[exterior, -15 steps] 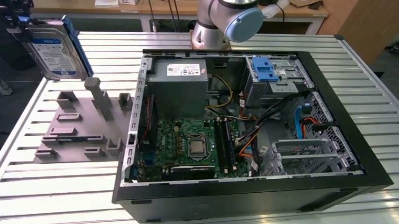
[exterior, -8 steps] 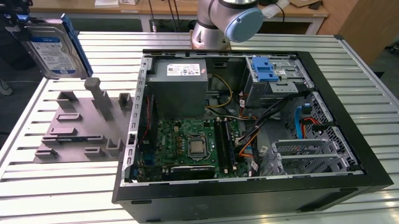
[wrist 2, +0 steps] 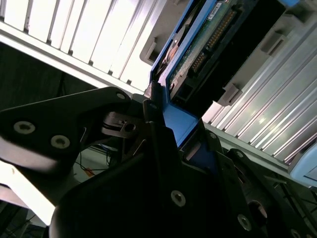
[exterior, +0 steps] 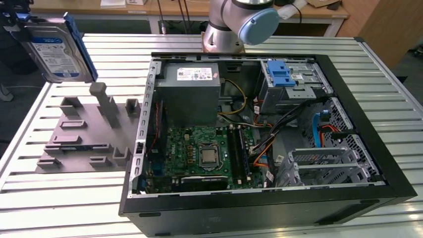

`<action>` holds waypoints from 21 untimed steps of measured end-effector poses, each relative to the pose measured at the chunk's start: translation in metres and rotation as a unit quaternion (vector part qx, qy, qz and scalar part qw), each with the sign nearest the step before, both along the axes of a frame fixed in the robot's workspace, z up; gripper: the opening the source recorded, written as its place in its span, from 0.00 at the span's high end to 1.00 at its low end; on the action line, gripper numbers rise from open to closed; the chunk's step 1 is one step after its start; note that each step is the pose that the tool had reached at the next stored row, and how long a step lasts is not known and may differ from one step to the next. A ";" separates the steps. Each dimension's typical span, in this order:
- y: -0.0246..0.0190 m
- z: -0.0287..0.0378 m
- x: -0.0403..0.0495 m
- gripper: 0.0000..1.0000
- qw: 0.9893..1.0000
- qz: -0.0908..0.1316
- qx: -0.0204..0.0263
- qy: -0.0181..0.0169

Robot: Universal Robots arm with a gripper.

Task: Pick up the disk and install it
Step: 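Pick up the disk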

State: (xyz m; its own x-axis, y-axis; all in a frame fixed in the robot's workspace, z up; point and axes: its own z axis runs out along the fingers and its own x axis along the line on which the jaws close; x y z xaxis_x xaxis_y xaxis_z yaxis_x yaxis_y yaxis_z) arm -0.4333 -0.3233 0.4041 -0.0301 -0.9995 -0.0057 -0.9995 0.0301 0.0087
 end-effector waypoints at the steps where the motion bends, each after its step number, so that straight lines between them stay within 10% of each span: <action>1: 0.0000 0.0008 0.0000 0.64 1.000 0.000 0.000 0.000; 21: 0.0000 0.0136 0.0000 0.64 1.000 0.000 0.000 0.000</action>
